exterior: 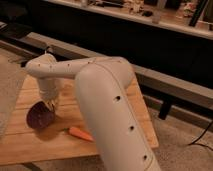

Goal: Drag the ceramic bowl in a circle

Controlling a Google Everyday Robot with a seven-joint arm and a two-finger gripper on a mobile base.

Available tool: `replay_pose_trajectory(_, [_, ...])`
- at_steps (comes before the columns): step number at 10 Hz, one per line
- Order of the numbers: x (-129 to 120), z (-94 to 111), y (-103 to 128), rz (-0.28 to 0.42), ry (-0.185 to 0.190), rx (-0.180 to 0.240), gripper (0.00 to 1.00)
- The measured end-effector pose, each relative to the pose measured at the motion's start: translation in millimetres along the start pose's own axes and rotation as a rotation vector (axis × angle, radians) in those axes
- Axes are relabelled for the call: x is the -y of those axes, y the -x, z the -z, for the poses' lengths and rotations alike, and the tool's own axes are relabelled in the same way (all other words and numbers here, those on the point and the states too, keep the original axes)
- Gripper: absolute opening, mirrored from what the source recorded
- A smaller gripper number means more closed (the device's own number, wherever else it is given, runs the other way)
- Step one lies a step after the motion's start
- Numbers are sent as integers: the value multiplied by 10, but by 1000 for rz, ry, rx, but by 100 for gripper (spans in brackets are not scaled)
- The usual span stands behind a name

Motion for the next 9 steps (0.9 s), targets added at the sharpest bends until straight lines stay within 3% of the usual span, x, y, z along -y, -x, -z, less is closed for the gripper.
replay_pose_trajectory(2, [347,-31,-182,-45,-34,-21,0])
replay_pose_trajectory(5, [919,51,-278,-144,-76,-17,0])
replay_pose_trajectory(7, [1165,161,-218,-192,-93,4,0])
replay_pose_trajectory(9, [1271,284,-11,-223,-101,34,0])
